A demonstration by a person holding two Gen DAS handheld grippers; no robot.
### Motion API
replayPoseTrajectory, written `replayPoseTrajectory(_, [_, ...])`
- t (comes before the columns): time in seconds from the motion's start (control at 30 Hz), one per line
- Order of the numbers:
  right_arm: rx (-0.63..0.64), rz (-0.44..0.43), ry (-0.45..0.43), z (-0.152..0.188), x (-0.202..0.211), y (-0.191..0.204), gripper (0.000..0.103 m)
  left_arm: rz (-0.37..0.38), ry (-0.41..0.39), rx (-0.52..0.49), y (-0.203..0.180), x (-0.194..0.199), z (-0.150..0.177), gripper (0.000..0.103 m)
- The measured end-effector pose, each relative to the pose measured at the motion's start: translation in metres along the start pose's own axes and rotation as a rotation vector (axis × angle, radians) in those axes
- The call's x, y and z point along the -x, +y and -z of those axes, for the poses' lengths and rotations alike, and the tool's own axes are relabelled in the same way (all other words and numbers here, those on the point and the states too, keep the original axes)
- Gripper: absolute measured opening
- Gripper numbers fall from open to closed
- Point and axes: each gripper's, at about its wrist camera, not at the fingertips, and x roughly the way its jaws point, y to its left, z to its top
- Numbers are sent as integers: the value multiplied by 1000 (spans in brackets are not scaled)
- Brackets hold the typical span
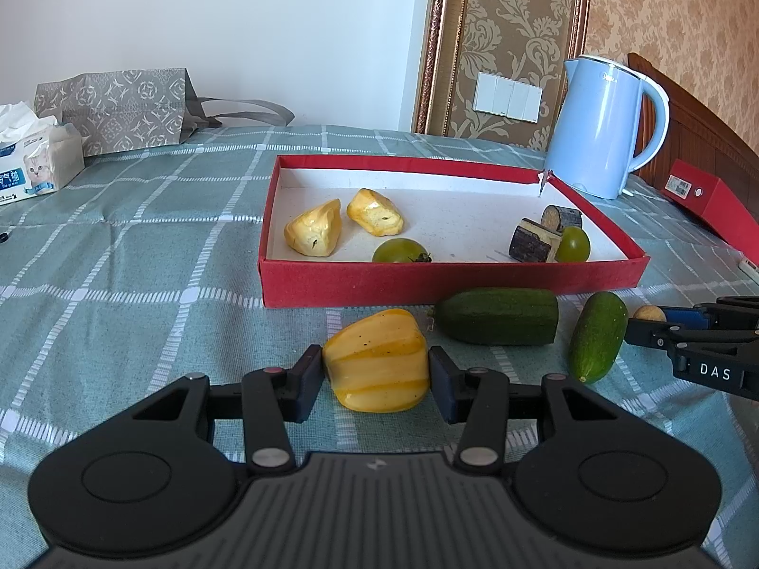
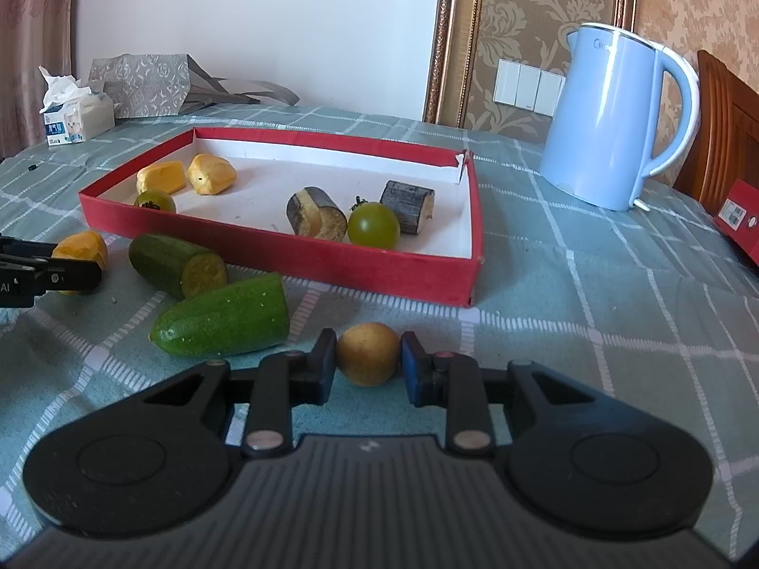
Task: Organize fruits
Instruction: 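Carry the jackfruit chunk into the tray and open the left tool, then lower the small tan round fruit into the tray and open the right tool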
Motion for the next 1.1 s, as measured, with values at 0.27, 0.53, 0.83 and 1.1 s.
replayPoseTrajectory(0.27, [-12,-7,0,0,0,-2,27,-3,-1,-3,-1,1,0,47])
replayPoseTrajectory(0.53, [-64,16,-48,2,8,-10,27,50,-48,-38,-12,20,-13,47])
replayPoseTrajectory(0.83, [-73,52,-78,1,10,-14,27,53,-80,-25,-25,-20,-76,47])
replayPoseTrajectory(1.1, [-75,54,-85,-6,9,-17,27,-47,-82,-21,-22,-55,-94,75])
